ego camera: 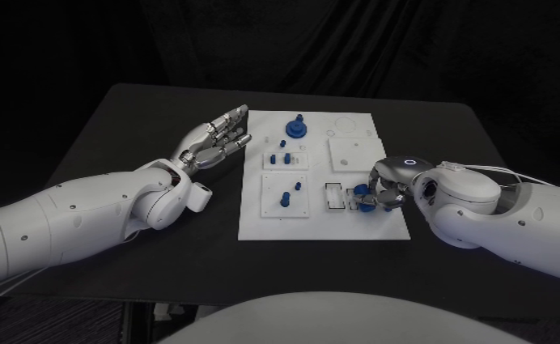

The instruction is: Assemble the parts on the task board

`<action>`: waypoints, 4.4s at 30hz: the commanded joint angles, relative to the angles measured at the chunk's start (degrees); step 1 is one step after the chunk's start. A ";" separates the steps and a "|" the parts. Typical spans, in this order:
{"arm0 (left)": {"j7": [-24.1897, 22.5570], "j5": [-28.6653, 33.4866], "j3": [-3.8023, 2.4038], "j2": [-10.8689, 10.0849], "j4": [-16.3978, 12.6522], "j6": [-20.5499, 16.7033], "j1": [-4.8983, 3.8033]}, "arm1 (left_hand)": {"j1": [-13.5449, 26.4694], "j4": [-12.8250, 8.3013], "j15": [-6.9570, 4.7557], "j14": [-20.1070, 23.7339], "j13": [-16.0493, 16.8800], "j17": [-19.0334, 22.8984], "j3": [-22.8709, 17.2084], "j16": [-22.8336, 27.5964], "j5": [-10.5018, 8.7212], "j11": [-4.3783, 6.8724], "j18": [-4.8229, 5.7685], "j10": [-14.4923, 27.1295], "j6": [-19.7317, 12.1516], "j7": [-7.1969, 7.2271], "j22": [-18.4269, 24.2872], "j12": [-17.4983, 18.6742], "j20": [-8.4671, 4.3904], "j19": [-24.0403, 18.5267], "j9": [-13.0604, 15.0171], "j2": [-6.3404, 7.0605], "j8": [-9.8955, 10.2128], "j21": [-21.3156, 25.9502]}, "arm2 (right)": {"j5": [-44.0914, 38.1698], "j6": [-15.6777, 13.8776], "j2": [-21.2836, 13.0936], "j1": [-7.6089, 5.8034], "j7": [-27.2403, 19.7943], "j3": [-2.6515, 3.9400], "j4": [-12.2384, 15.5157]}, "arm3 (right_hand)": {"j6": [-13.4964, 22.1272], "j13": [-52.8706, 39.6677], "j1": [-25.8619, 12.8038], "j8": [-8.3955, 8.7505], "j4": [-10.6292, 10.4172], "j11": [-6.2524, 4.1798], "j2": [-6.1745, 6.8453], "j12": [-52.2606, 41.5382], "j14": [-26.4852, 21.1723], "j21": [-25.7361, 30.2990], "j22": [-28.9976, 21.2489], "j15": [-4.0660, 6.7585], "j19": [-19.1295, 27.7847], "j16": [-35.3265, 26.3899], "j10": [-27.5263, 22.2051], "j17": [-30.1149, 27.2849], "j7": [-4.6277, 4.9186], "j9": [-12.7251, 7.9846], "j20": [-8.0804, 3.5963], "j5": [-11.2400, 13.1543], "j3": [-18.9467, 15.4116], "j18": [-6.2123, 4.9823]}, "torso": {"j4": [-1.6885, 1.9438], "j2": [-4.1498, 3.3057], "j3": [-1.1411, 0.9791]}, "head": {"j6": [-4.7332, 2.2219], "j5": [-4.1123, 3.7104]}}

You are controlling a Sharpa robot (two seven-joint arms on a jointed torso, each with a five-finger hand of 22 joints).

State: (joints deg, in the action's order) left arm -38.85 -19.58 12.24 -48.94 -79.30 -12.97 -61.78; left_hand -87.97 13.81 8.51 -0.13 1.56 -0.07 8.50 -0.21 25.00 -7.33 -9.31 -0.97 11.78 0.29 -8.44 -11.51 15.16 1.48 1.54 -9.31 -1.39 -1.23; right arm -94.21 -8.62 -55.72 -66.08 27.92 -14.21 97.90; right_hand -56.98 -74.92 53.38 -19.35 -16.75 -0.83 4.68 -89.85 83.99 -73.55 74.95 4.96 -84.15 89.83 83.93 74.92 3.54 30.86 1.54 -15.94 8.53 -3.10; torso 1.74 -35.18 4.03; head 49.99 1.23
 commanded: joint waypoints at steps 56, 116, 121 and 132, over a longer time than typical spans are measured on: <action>-4.25 0.09 -0.05 0.25 -0.02 1.15 0.42 | -0.57 -1.00 0.55 0.13 0.07 0.07 -0.60 0.21 1.82 -1.07 -0.97 0.11 -0.04 -0.65 0.12 -0.47 0.49 -0.01 0.06 -0.38 -0.21 0.05 | 42.90 -10.61 -2.21 -3.11 0.36 0.14 4.16 | -1.68 -15.08 14.95 1.06 13.32 -1.10 -2.49 -0.15 6.01 0.08 10.54 0.35 -0.88 0.17 6.07 15.08 -1.49 3.54 -0.53 0.18 8.90 -0.33 | 0.11 -0.07 0.08 | 0.01 0.16; -3.89 0.09 -0.05 0.87 0.39 2.17 0.46 | -0.55 -1.22 0.73 0.13 0.06 0.07 -0.74 0.21 1.98 -1.17 -0.96 0.13 -0.17 -0.73 0.17 -0.46 0.60 0.01 0.04 -0.42 -0.19 0.05 | 46.31 -4.14 5.09 -2.88 3.58 0.10 -1.24 | 2.94 -15.08 5.87 3.92 8.36 0.87 -3.14 -0.15 6.01 5.79 8.98 -1.33 1.32 0.17 6.07 15.08 0.77 4.56 0.92 0.39 4.96 -1.40 | -0.07 -0.04 -0.01 | 0.01 0.84; -3.82 0.09 -0.05 0.90 0.43 2.30 0.48 | -0.55 -1.22 0.73 0.13 0.06 0.07 -0.74 0.21 1.98 -1.17 -0.96 0.13 -0.17 -0.73 0.17 -0.46 0.60 0.01 0.04 -0.42 -0.19 0.05 | 45.05 -3.98 5.21 -2.81 3.37 0.10 -1.28 | 4.04 -15.08 5.53 4.25 7.91 1.21 -3.06 -0.15 6.01 7.25 8.61 -1.65 1.89 0.17 6.07 15.08 1.15 4.47 1.21 0.41 4.28 -1.66 | 0.02 -0.08 -0.04 | 0.01 0.70; -3.74 0.09 -0.05 0.98 0.50 2.41 0.56 | -0.53 -1.24 0.81 0.13 0.05 0.07 -0.77 0.21 1.98 -1.18 -0.96 0.14 -0.19 -0.75 0.19 -0.39 0.63 0.01 0.04 -0.44 -0.19 0.05 | 44.40 -4.13 5.26 -2.76 2.70 0.10 -1.33 | 5.22 -15.08 3.58 3.43 5.80 1.56 -2.89 -0.15 6.01 8.92 8.22 -2.03 2.62 0.17 6.07 15.08 1.44 4.51 1.67 0.42 2.28 -1.97 | 0.05 -0.11 -0.05 | 0.01 0.77</action>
State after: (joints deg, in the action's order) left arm -38.86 -19.57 12.24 -48.08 -78.76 -11.30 -61.34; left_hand -88.19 12.95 8.91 -0.13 1.53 -0.05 7.63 -0.21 26.76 -7.99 -9.31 -0.82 11.79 -0.11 -8.32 -11.70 15.58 1.47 1.54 -9.54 -1.39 -1.23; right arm -49.01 -13.20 -50.44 -69.02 30.40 -14.11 96.54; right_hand -52.16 -74.92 57.36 -15.70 -10.89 0.33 1.69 -89.85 84.11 -64.78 74.94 3.40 -82.06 89.83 83.83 74.91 4.88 35.32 3.22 -15.55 10.92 -4.03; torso 1.78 -35.26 3.97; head 49.99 1.93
